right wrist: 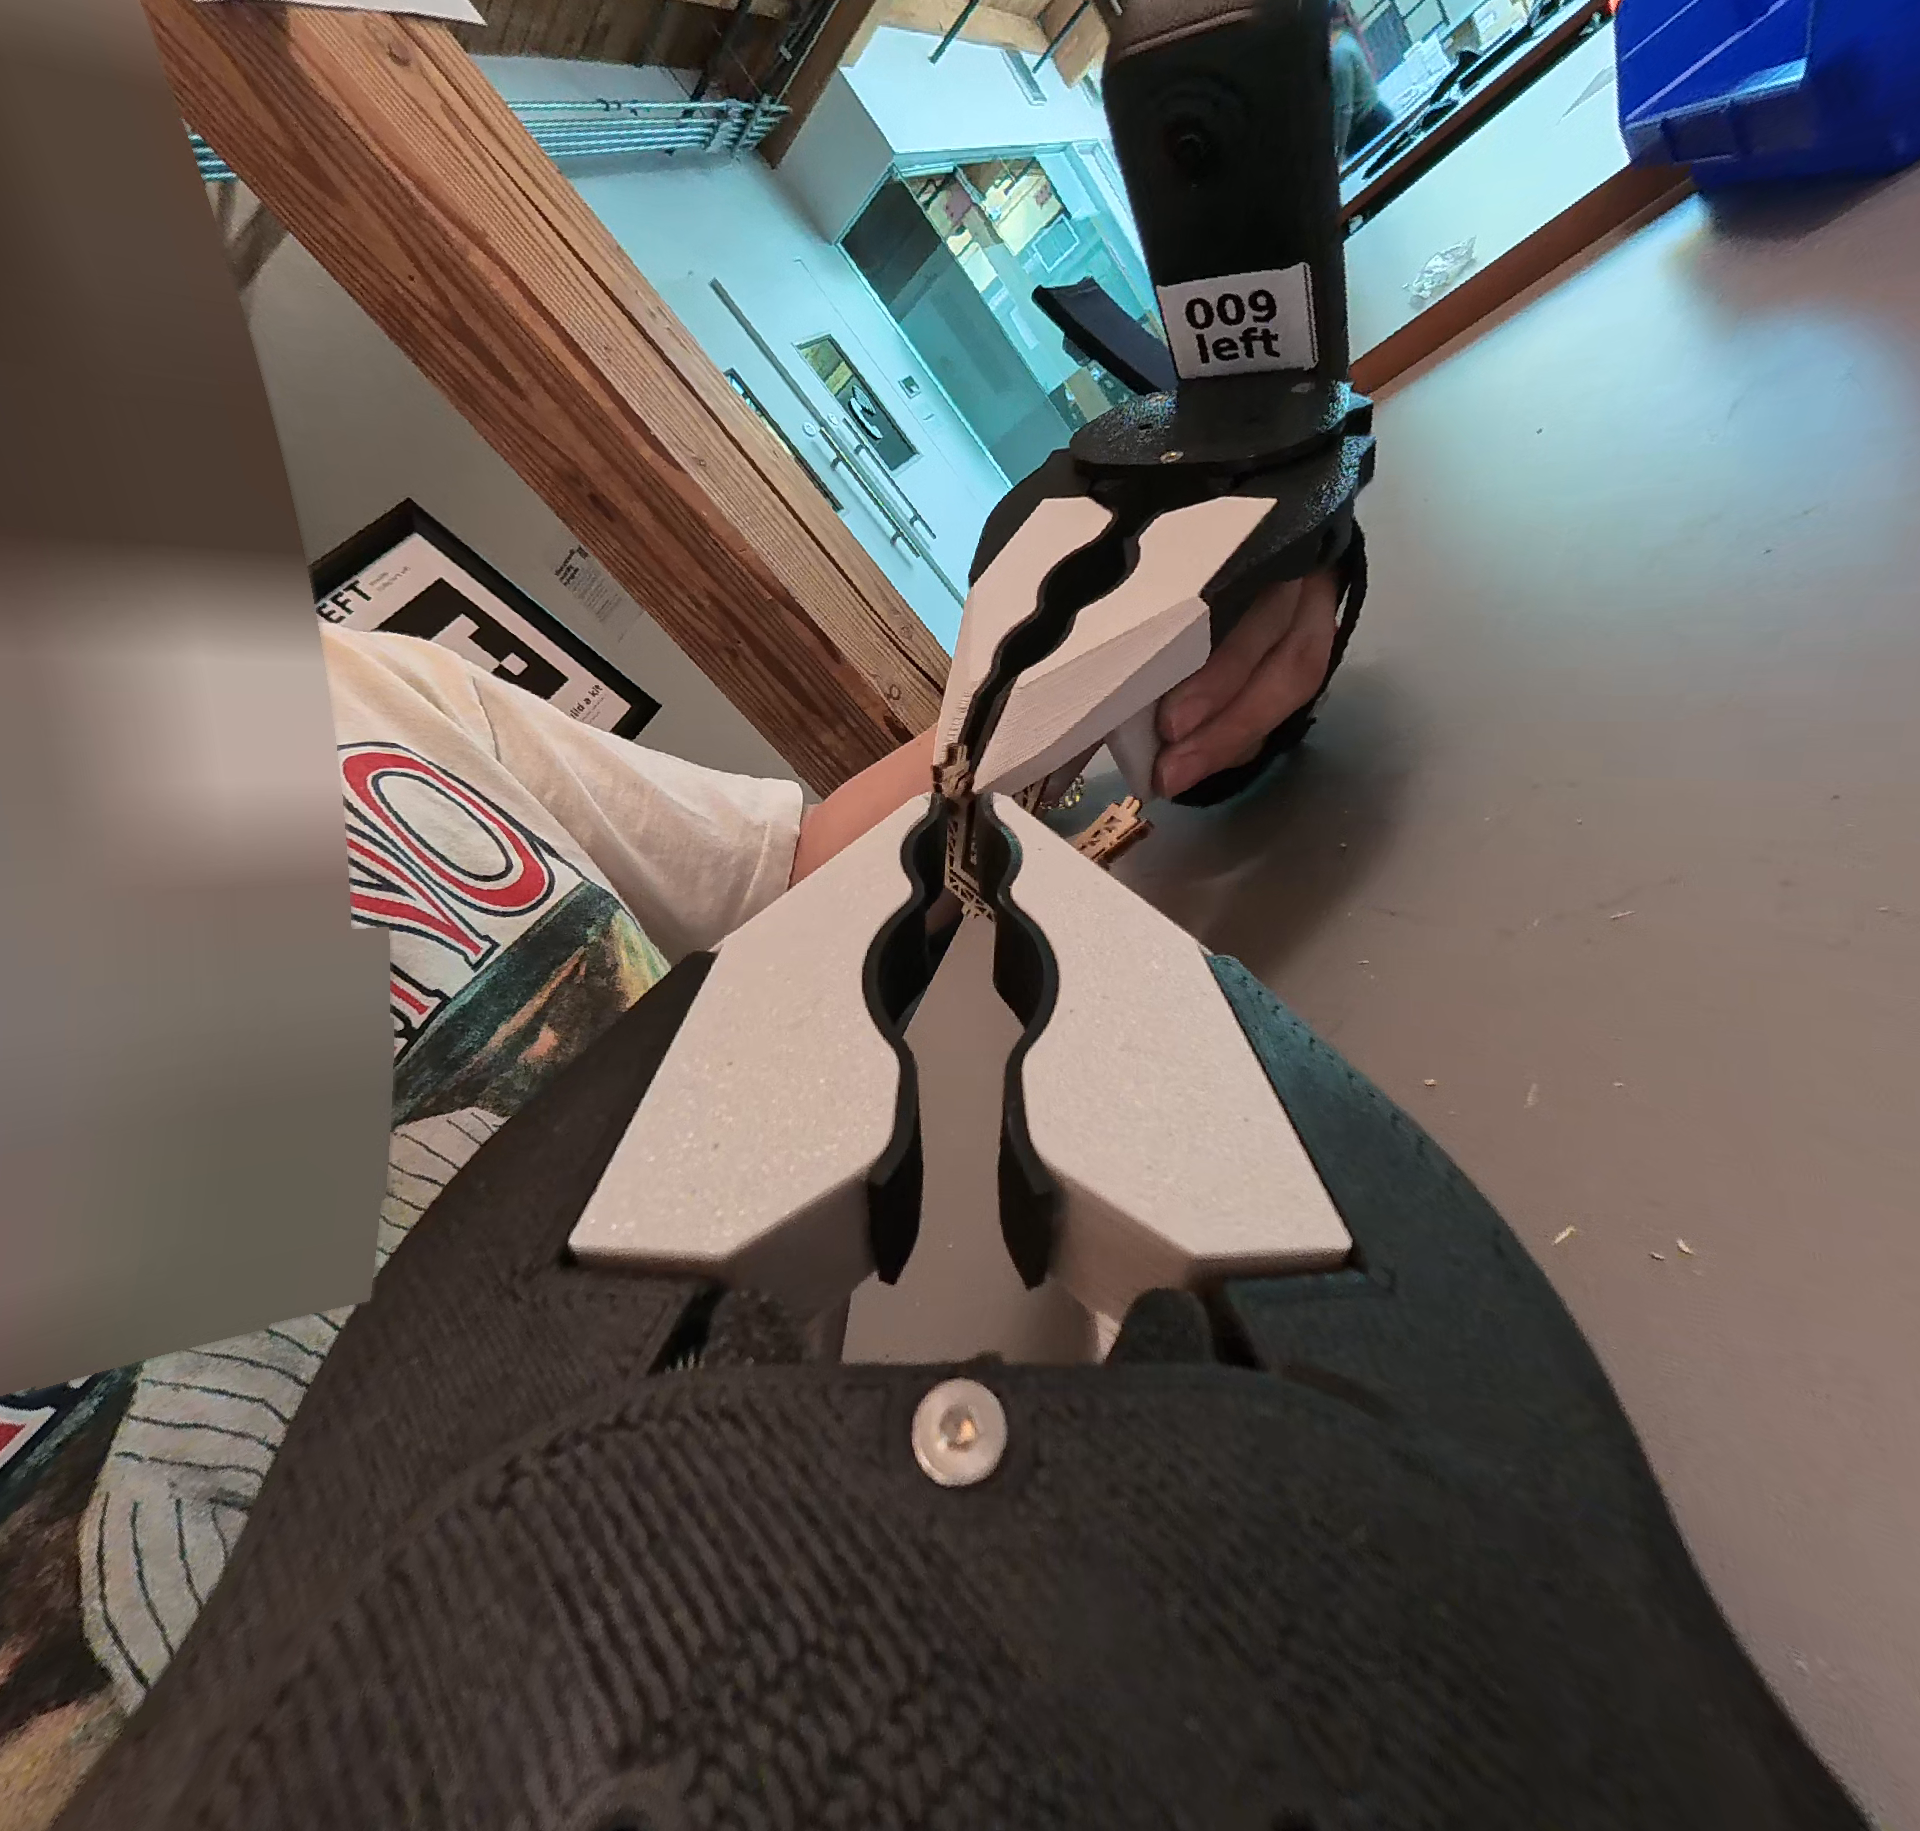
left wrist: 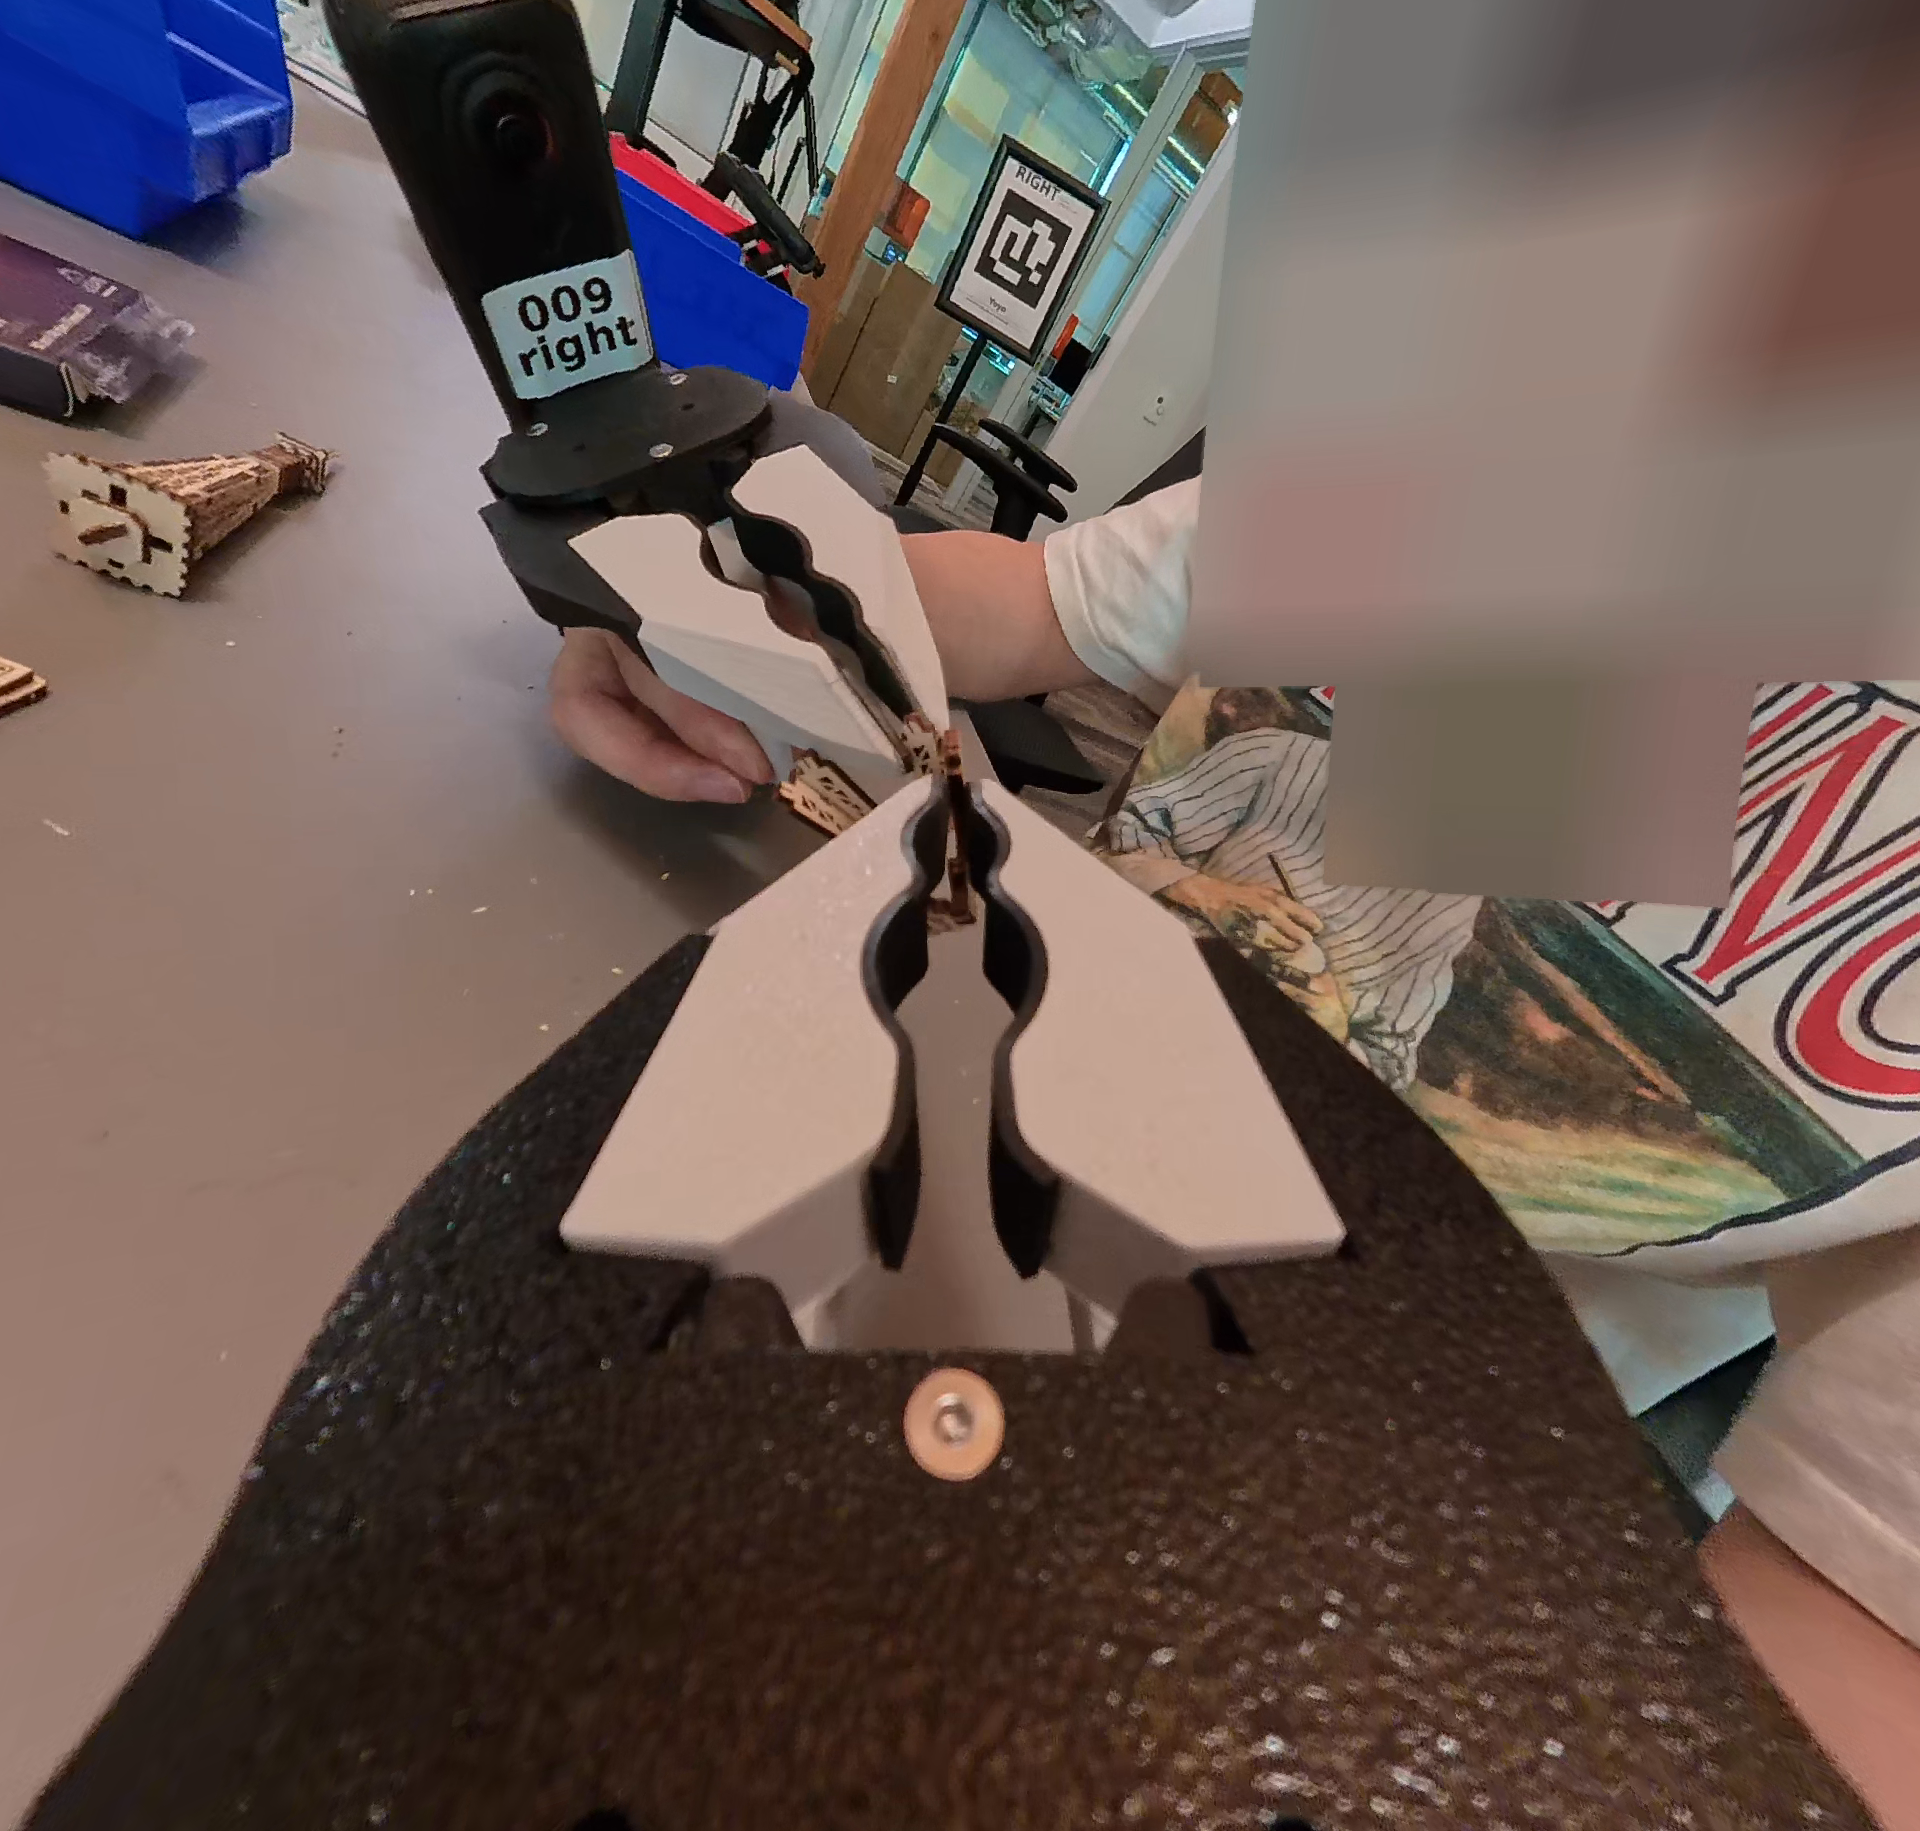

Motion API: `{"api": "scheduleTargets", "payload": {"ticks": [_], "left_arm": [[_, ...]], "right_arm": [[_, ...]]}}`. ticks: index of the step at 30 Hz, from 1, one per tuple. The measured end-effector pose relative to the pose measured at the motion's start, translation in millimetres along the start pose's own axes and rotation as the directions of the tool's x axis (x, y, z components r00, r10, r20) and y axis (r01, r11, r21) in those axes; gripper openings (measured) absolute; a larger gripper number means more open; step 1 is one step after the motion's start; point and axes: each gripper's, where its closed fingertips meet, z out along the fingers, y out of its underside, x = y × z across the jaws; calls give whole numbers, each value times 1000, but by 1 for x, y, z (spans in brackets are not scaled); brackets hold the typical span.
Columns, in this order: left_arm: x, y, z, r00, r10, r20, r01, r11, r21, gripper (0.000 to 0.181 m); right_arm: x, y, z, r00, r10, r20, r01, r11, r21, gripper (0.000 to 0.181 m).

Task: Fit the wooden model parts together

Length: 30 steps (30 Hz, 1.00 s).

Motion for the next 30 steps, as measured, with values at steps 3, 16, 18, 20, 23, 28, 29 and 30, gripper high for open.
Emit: {"api": "scheduleTargets", "payload": {"ticks": [3, 16, 18, 20, 23, 28, 29, 30], "left_arm": [[-3, -1, -1, 998, -54, -11, 54, 998, 13, 0], [-1, -3, 1, 989, -139, -53, 140, 990, 18, 0], [-2, -3, 0, 987, -150, -52, 151, 988, 22, 0], [0, -1, 1, 988, -144, -58, 145, 989, 9, 0], [3, 2, 3, 993, -104, -50, 103, 994, -22, 0], [0, -4, 1, 989, -128, -67, 130, 991, 29, 0], [0, -5, 1, 990, -125, -71, 128, 991, 38, 0], [0, -6, 1, 990, -119, -73, 122, 992, 43, 0]], "right_arm": [[2, -1, -1, 1000, 5, -13, -5, 1000, 10, 2], [-2, -1, 0, 1000, -30, -7, 30, 1000, 6, 3], [0, -2, 0, 1000, -27, -17, 27, 1000, 10, 3], [-1, 0, 1, 999, -32, -11, 31, 1000, -3, 3], [-4, 4, 2, 999, -35, 2, 35, 999, -28, 3], [-2, -2, 0, 999, -48, -20, 48, 999, 12, 3], [-2, -3, 0, 998, -53, -22, 53, 998, 21, 3], [-3, -4, 0, 998, -59, -21, 60, 998, 27, 3]]}}
